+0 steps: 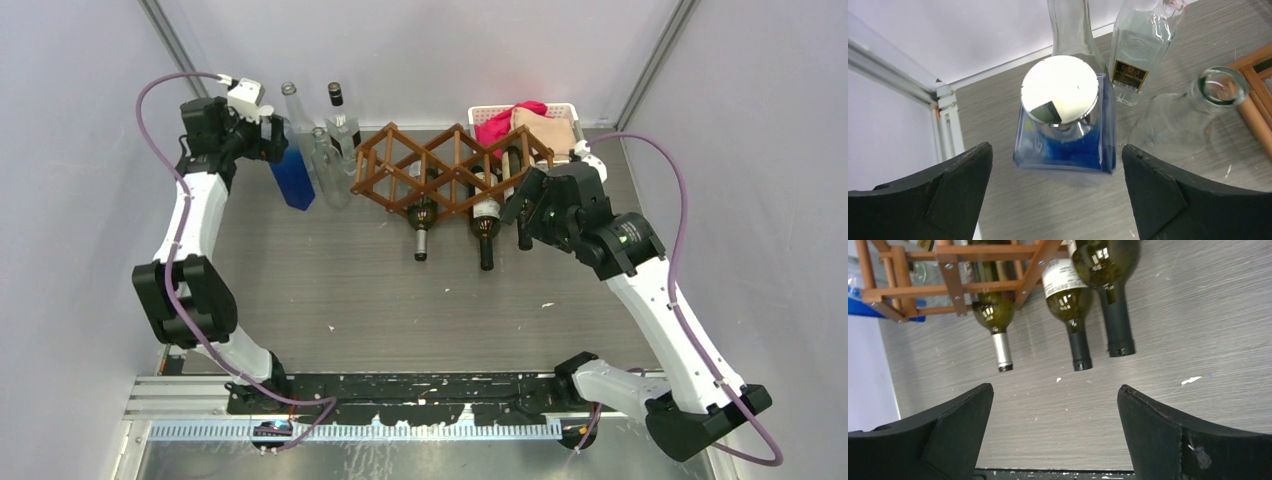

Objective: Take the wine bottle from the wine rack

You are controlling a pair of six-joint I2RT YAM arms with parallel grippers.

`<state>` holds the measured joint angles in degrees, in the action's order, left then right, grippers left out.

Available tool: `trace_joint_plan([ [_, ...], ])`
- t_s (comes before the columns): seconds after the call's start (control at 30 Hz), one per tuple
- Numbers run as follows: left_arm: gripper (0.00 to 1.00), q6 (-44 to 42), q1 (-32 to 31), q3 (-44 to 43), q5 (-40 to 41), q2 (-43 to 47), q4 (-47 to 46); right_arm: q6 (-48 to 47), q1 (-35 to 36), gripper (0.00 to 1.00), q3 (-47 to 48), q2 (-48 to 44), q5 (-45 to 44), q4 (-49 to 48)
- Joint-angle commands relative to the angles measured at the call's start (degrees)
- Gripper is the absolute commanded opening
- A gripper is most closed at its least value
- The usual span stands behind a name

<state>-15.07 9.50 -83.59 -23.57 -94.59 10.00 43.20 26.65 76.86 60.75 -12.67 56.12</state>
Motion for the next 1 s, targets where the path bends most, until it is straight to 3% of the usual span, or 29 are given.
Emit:
trace_joint_plan([
  [0.0, 1.00, -3.0, -0.1, -6.0, 3.3, 7.0, 12.0, -3.7, -3.4, 1.00, 0.9, -0.5, -3.7, 0.2],
  [0.17, 1.00, -2.1, 0.3, -14.5, 3.0, 8.2, 26.9, -6.9, -9.2, 1.00, -1.4, 0.6, -2.5, -0.9],
  [0.33, 1.00, -0.9, 0.3, -19.0, -6.6, 8.1, 41.2, -9.1, -13.9, 1.00, -5.1, 4.0, 2.3, -6.0],
  [0.67, 0.98, -4.6, -1.9, -12.3, -16.7, 15.0, 47.0, -9.3, -20.7, 1.00, -12.7, 11.0, 17.2, -21.7],
  [0.97, 0.94, -5.1, -8.3, -7.0, -14.6, 17.7, 45.8, -7.8, -20.8, 0.91, -16.0, 14.5, 20.7, -30.6],
])
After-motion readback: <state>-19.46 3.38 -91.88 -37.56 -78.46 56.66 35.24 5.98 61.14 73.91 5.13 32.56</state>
